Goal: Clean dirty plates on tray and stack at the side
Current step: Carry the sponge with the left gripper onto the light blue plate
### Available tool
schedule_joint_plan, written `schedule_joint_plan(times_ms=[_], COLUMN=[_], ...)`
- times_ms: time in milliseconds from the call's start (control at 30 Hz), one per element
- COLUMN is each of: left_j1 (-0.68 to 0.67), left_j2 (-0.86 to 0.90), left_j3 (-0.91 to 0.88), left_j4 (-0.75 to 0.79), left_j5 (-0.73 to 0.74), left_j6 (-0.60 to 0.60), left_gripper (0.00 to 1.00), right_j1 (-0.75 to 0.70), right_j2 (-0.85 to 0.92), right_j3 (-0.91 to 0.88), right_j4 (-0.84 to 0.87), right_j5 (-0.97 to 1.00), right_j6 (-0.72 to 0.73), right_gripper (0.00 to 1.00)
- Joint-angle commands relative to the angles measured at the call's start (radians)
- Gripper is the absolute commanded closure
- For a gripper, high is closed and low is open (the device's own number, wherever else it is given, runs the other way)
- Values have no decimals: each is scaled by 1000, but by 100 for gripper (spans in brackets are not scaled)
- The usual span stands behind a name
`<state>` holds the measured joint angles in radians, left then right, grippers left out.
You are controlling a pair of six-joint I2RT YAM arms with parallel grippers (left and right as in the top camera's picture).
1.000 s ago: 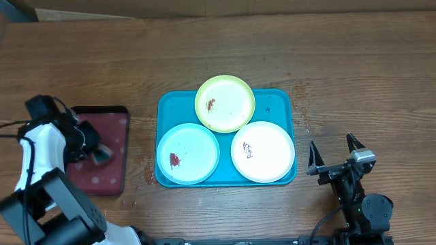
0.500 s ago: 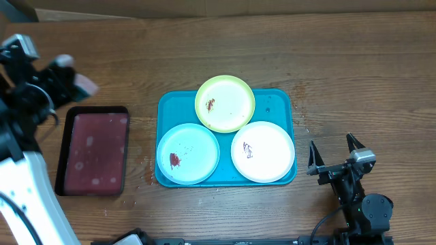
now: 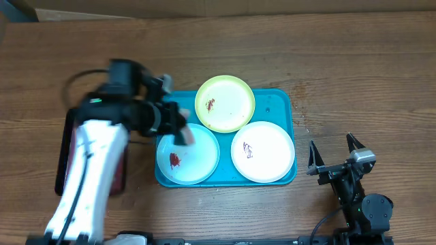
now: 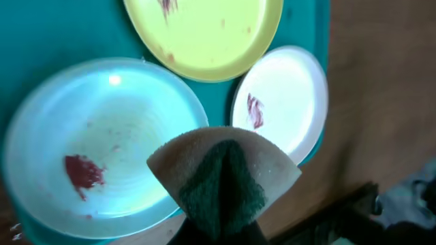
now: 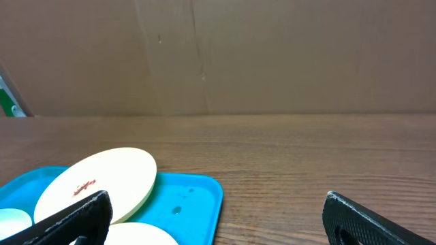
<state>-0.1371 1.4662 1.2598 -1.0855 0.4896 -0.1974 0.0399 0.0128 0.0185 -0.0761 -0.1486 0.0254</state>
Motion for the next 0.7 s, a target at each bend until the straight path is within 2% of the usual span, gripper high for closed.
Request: schedule_joint_plan(times_ms=[0,133,200,367,633,667], left_j1=[-77,-138,-145,-145,-146,-146], left_j2=[62,156,189,264,359,365], left_j3=[-63,-73,-73,-73,-73,-73], left_j4=[61,95,96,117,156,156], left_j5=[-106,-293,-326,-321,-223,-217], left_j6=[-99,-215,-251,-256,-255,-249], left_gripper=[96,96,96,96,96,86], right_j1=[-4,-4,-4,-4,-4,-4], right_j2=[-6,-6,-6,-6,-6,-6], right_j3=[-10,-10,-10,-10,-10,-10], right_j4=[4,4,4,4,4,4], right_j5=[14,14,14,14,14,14], right_j6=[-4,-3,-3,-3,-3,-3], right_gripper=[0,0,0,0,0,0])
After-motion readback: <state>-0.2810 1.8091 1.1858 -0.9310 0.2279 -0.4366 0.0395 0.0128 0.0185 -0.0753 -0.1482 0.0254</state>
